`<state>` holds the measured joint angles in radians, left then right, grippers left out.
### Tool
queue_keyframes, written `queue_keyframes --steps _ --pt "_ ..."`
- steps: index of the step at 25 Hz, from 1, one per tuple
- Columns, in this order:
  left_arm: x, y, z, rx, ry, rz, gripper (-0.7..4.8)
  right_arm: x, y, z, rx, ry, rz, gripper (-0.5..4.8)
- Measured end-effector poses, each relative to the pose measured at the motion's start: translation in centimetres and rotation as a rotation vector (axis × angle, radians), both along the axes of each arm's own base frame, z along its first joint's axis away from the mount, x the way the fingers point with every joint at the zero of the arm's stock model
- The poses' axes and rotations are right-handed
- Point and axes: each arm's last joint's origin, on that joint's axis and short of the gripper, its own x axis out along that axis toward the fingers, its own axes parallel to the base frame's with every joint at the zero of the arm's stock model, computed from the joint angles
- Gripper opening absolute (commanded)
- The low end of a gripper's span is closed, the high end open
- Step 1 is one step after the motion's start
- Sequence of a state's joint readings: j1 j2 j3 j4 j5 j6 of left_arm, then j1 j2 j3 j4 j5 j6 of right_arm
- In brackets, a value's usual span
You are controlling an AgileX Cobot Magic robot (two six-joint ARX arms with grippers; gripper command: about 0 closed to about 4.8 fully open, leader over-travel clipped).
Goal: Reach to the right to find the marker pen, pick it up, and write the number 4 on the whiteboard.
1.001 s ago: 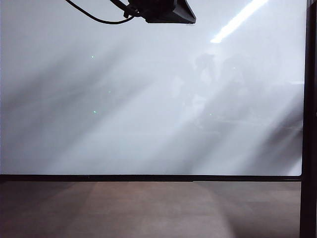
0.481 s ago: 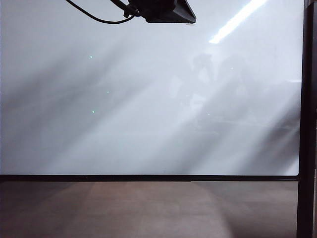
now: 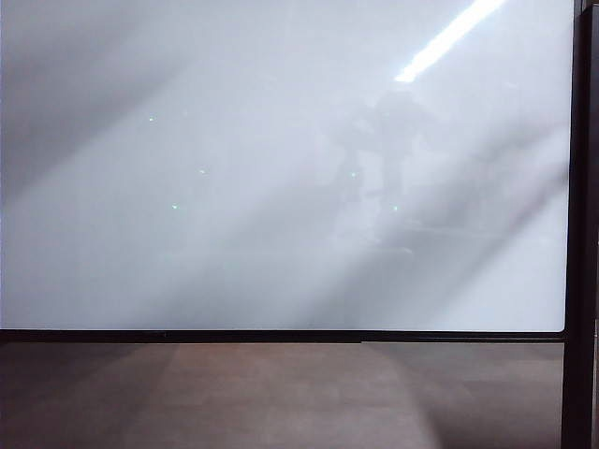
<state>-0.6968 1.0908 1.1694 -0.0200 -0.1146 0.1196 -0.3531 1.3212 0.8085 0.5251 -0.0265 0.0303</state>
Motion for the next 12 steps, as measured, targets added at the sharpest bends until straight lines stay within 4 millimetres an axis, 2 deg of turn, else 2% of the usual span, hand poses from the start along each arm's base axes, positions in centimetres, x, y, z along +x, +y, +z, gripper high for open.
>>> queue_keyframes --steps 2,4,5,6,7,10,12 --pt "-1.3 1.3 0.8 -0.009 -0.021 0.044 -0.05 -1.7 2.0 2.0 0.000 -0.002 0.048 -0.07" --pt "-3.3 3.5 1.9 0.013 -0.063 0.063 -0.05 -5.4 6.4 5.2 -0.011 -0.046 0.195 -0.07" --pt "-3.6 3.9 1.9 0.021 -0.061 0.071 -0.05 -6.3 7.5 5.9 -0.017 -0.071 0.238 -0.07" --pt "-3.8 4.2 1.9 0.028 -0.057 0.078 -0.05 -7.0 8.4 6.4 -0.018 -0.084 0.268 -0.07" --pt "-4.0 4.5 1.6 0.053 -0.034 0.069 -0.05 -8.5 10.3 6.9 -0.005 -0.083 0.338 -0.07" --pt "-4.2 4.4 1.0 0.103 0.014 0.028 -0.05 -10.3 13.1 6.9 0.019 -0.040 0.464 -0.07" --pt "-4.0 4.3 0.5 0.130 0.046 0.023 -0.05 -10.7 14.6 6.7 0.024 -0.020 0.510 -0.07"
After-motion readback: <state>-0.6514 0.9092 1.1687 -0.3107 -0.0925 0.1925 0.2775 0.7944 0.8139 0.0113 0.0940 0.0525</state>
